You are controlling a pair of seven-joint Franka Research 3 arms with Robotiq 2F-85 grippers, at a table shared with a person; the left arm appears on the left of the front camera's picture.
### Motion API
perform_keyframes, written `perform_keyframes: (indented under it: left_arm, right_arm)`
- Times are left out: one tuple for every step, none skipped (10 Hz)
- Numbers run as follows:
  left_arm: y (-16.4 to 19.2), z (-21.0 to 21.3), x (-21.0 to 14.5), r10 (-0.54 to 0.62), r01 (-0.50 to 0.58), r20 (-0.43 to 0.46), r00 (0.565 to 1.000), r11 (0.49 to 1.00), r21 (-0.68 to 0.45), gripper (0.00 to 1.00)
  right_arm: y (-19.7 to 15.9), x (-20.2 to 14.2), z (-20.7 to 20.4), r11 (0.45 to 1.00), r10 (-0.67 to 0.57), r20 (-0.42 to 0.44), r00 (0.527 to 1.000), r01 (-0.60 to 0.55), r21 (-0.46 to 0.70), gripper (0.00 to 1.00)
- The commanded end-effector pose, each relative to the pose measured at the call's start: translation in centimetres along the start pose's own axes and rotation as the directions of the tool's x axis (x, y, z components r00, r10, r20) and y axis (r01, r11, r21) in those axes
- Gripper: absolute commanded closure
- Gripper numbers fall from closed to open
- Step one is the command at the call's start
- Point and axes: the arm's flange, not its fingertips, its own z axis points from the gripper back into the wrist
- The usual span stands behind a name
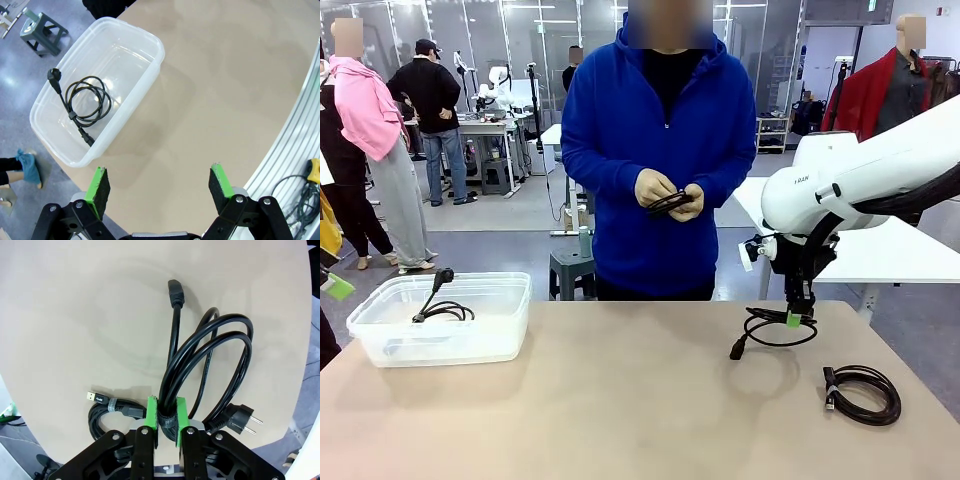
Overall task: Organize and store the cables.
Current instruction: Place the Power Cable into the Organizing box.
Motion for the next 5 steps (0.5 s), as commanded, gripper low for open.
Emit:
perform_keyframes:
  left_arm:
    - [-0.1, 0.1, 0.1, -0.003, 0.004, -0.007, 1.0, 1.0, 0.008, 0.0]
    - [-0.1, 0.1, 0.1, -0.003, 0.004, -0.007, 1.0, 1.0, 0.008, 0.0]
    - [-0.1, 0.1, 0.1, -0.003, 0.004, -0.007, 1.0, 1.0, 0.008, 0.0]
    - [-0.1, 0.1, 0.1, -0.003, 0.004, -0.007, 1.0, 1.0, 0.008, 0.0]
    - [-0.1, 0.1, 0.1, -0.003, 0.004, -0.007, 1.0, 1.0, 0.008, 0.0]
  right_arm:
    - [-0.2, 0.0, 0.1, 1.0, 0.006, -0.005, 1.0, -0.006, -0.004, 1.0]
    - [-0.2, 0.0, 0.1, 1.0, 0.006, -0.005, 1.0, -0.006, -0.004, 1.0]
    - [-0.2, 0.0, 0.1, 1.0, 0.006, -0.005, 1.0, -0.006, -0.004, 1.0]
    - [0.0, 0.0, 0.0, 1.0, 0.0, 0.0, 1.0, 0.0, 0.0, 0.82]
    - [0.1, 1.4, 0.8, 0.999, -0.034, -0.015, 0.999, 0.034, -0.02, 0.82]
